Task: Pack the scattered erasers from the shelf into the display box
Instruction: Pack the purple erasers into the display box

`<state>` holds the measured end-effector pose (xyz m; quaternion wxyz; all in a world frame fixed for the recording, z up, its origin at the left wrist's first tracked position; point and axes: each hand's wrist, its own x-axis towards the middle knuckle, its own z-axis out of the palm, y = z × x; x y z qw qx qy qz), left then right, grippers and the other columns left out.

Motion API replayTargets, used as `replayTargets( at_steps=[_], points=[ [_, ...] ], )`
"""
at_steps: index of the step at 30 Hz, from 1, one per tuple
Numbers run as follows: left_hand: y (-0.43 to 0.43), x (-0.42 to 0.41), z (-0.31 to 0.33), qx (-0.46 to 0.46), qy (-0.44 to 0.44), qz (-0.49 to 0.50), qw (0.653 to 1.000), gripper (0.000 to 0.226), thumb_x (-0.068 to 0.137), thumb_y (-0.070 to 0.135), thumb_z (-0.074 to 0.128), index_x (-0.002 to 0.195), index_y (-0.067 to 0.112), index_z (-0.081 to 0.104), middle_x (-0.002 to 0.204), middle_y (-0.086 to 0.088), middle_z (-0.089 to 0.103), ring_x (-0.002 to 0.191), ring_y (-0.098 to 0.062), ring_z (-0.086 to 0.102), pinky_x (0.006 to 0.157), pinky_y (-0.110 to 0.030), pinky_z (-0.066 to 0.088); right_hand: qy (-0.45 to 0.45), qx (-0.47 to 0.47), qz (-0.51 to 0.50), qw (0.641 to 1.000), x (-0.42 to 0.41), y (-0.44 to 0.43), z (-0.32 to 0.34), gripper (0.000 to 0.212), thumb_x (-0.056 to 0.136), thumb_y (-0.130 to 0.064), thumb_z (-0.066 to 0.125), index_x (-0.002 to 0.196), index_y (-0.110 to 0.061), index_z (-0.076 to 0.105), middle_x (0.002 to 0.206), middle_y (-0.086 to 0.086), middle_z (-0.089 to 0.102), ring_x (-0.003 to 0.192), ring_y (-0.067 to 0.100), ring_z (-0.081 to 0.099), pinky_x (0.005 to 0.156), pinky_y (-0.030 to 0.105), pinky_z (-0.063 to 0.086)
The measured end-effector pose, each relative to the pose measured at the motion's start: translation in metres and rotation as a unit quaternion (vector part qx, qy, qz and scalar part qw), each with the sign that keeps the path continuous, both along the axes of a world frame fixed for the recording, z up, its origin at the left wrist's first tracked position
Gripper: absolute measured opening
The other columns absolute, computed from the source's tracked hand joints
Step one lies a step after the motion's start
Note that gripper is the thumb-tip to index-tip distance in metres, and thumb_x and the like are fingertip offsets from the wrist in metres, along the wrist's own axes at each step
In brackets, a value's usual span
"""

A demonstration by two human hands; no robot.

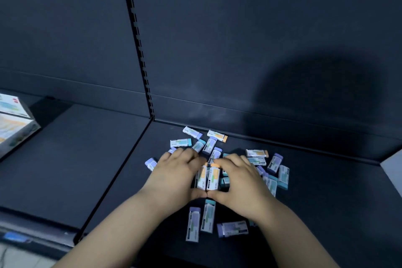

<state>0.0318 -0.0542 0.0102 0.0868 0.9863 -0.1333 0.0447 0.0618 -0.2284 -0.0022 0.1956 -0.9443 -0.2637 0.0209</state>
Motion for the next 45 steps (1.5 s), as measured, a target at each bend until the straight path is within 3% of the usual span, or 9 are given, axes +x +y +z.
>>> replayTargets(
  at_steps=[4, 9, 14, 18, 24, 27, 32, 37, 45],
  points=[
    [0.007, -0.002, -0.006, 0.010, -0.031, -0.004, 0.999, 0.074, 0.048, 0.062, 0.079, 0.109, 0.023, 0.066, 0.098, 0.007, 0.062, 0.088, -0.017, 0.063, 0.071, -0.030, 0.048, 0.006, -0.005, 0.006, 1.000, -0.003, -0.001, 0.001, 0.070, 0.073, -0.056, 0.065, 0.134, -0.032, 0.040, 0.126, -0.014, 0.041, 0.119, 0.008, 0.034, 0.102, 0.022, 0.029],
    [0.027, -0.007, -0.002, -0.007, -0.024, -0.016, 1.000, 0.075, 0.076, 0.059, 0.062, 0.141, 0.030, 0.036, 0.133, 0.011, 0.040, 0.123, -0.014, 0.036, 0.097, -0.029, 0.027, 0.020, -0.022, -0.008, 1.000, -0.013, 0.019, 0.003, 0.073, 0.071, -0.057, 0.067, 0.134, -0.030, 0.041, 0.128, -0.013, 0.042, 0.119, 0.008, 0.033, 0.101, 0.022, 0.026],
    [0.072, -0.008, -0.003, -0.020, -0.028, -0.042, 0.999, 0.075, 0.080, 0.059, 0.058, 0.144, 0.033, 0.028, 0.136, 0.013, 0.034, 0.125, -0.011, 0.031, 0.099, -0.026, 0.021, 0.017, -0.028, -0.036, 0.999, -0.020, 0.067, 0.009, 0.075, 0.071, -0.054, 0.070, 0.135, -0.031, 0.039, 0.132, -0.011, 0.040, 0.124, 0.011, 0.032, 0.104, 0.023, 0.024],
    [0.130, -0.007, -0.003, -0.015, -0.056, -0.064, 0.996, 0.074, 0.072, 0.057, 0.067, 0.137, 0.029, 0.044, 0.127, 0.009, 0.047, 0.117, -0.016, 0.044, 0.092, -0.029, 0.031, 0.010, -0.005, -0.063, 0.998, -0.030, 0.124, 0.010, 0.075, 0.071, -0.051, 0.071, 0.136, -0.031, 0.039, 0.130, -0.012, 0.040, 0.123, 0.010, 0.032, 0.103, 0.021, 0.025],
    [0.211, -0.009, -0.008, -0.018, -0.068, -0.091, 0.993, 0.074, 0.042, 0.058, 0.084, 0.106, 0.026, 0.065, 0.096, 0.009, 0.063, 0.080, -0.014, 0.062, 0.065, -0.026, 0.046, -0.013, 0.013, -0.104, 0.994, -0.049, 0.202, 0.009, 0.073, 0.072, -0.049, 0.070, 0.136, -0.031, 0.039, 0.130, -0.012, 0.041, 0.123, 0.010, 0.034, 0.103, 0.022, 0.026],
    [0.240, -0.016, -0.007, -0.023, -0.057, -0.098, 0.993, 0.075, 0.044, 0.058, 0.083, 0.109, 0.026, 0.065, 0.099, 0.010, 0.062, 0.084, -0.014, 0.063, 0.068, -0.025, 0.043, -0.022, 0.022, -0.119, 0.992, -0.061, 0.229, 0.013, 0.071, 0.074, -0.047, 0.068, 0.136, -0.031, 0.038, 0.130, -0.013, 0.039, 0.121, 0.009, 0.034, 0.104, 0.018, 0.023],
    [0.260, -0.035, -0.002, -0.045, -0.029, -0.103, 0.993, 0.073, 0.073, 0.057, 0.065, 0.138, 0.032, 0.041, 0.130, 0.014, 0.043, 0.120, -0.012, 0.042, 0.089, -0.023, 0.024, -0.021, 0.033, -0.125, 0.991, -0.078, 0.251, 0.016, 0.070, 0.072, -0.047, 0.070, 0.133, -0.030, 0.042, 0.125, -0.013, 0.041, 0.118, 0.009, 0.037, 0.104, 0.017, 0.023],
    [0.275, -0.055, -0.018, -0.028, -0.049, -0.067, 0.996, 0.076, 0.041, 0.061, 0.080, 0.107, 0.026, 0.067, 0.097, 0.010, 0.062, 0.084, -0.014, 0.063, 0.067, -0.025, 0.047, 0.013, 0.044, -0.098, 0.994, -0.086, 0.265, 0.008, 0.071, 0.069, -0.050, 0.073, 0.132, -0.031, 0.044, 0.124, -0.014, 0.043, 0.118, 0.007, 0.036, 0.103, 0.019, 0.027],
    [0.307, -0.081, -0.024, -0.040, -0.083, -0.008, 0.996, 0.068, 0.049, 0.064, 0.063, 0.108, 0.032, 0.055, 0.094, 0.013, 0.058, 0.085, -0.009, 0.047, 0.063, -0.025, 0.046, 0.063, 0.073, -0.040, 0.995, -0.097, 0.299, 0.003, 0.068, 0.070, -0.049, 0.073, 0.130, -0.033, 0.045, 0.115, -0.025, 0.035, 0.115, 0.000, 0.033, 0.102, 0.020, 0.028]
  ],
)
